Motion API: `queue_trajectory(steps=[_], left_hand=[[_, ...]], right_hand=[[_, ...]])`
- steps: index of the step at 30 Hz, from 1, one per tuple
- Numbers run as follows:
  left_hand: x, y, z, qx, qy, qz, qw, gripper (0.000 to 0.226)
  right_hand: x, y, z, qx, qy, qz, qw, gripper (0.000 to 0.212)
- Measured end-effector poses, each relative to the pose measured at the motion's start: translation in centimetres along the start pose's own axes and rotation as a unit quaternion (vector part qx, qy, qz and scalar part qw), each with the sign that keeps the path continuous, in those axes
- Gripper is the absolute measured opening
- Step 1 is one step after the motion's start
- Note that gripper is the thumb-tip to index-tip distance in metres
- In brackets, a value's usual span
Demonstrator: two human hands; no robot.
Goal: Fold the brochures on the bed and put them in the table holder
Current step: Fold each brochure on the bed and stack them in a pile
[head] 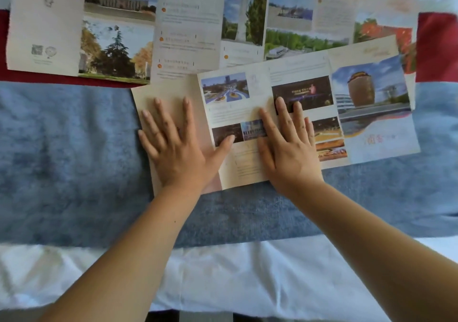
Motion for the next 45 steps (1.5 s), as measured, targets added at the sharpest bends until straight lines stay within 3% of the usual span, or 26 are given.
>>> queue_trajectory(steps=[6, 12, 15, 21, 26, 32, 39, 45], left_hand=[[0.6, -4.3, -0.1, -0.013, 0.027, 0.004, 1.000, 0.114], [2.8, -15.0, -0.5, -0.004, 0.021, 0.031, 0.999, 0.115], [3.9, -20.3, -1.0, 0.025, 0.020, 0.035, 0.999, 0.115], [4.7, -25.5, -1.2, 0.033, 0.018, 0.001, 0.999, 0.115], [5.1, -24.6, -0.8, 0.039, -0.006, -0.120, 0.992, 0.113], [5.6, -21.8, -1.2, 0.009, -0.035, -0.331, 0.943, 0.113], [6.1, -15.1, -1.4, -0.004, -0.034, -0.308, 0.951, 0.102], [5.7, -9.8, -1.4, -0.038, -0.030, -0.267, 0.963, 0.096]], right_hand=[[-1.3, -4.7, -0.6, -0.011, -0.029, 0.051, 0.998, 0.062], [-3.1, -11.5, -2.2, 0.099, -0.088, 0.035, 0.991, 0.061], [-3.5, -12.9, -0.9, 0.141, -0.056, 0.029, 0.988, 0.057], [-3.4, -12.0, 1.3, 0.055, -0.002, -0.041, 0.998, 0.063], [-4.2, -11.5, 1.3, 0.050, -0.007, -0.030, 0.998, 0.063], [-4.3, -11.7, 1.4, 0.040, -0.008, -0.072, 0.997, 0.062], [-3.6, -11.5, 1.3, 0.048, -0.012, -0.066, 0.997, 0.067], [-1.6, -8.8, 0.3, -0.002, -0.011, -0.110, 0.994, 0.080]])
Point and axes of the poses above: each hand's wrist, its own z-axis towards the middle knuckle, its own x-axis out of the back of the hand, y = z × x, the point moved 2 cm from there along z, towards the middle knuckle, and after that the axes turned 4 degrees about -y, right-handed, at the moved point
